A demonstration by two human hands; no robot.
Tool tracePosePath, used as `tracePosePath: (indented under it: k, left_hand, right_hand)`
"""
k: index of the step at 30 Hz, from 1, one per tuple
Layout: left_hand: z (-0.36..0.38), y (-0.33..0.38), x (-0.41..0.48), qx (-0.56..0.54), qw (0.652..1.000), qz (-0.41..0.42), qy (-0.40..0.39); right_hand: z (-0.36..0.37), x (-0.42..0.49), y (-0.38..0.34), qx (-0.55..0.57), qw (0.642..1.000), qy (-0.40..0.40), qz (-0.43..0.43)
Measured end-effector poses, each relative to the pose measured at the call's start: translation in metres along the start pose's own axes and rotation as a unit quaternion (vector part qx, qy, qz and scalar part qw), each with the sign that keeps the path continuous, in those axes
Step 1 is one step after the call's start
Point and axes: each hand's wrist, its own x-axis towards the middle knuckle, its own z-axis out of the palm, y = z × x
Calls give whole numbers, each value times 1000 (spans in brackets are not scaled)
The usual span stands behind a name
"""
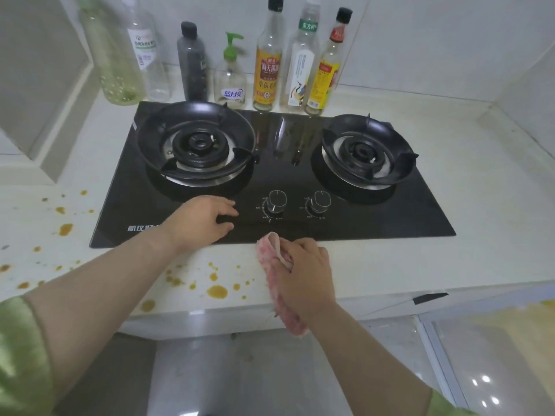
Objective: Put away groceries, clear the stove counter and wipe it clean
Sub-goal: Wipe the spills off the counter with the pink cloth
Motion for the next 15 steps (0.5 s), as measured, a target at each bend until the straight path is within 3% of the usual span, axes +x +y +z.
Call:
tracePosePath:
  k: [5,9,15]
  left_hand:
    - [-23,-31,-7,45,997,7,57]
    - [-30,-47,-12,57,998,-1,13]
    - [-28,-54,-12,43,999,-16,17]
  right_hand:
    - [0,1,3,27,1000,13,6]
    - [4,-2,0,20,999,35,4]
    - [4,3,5,40,998,39,-3]
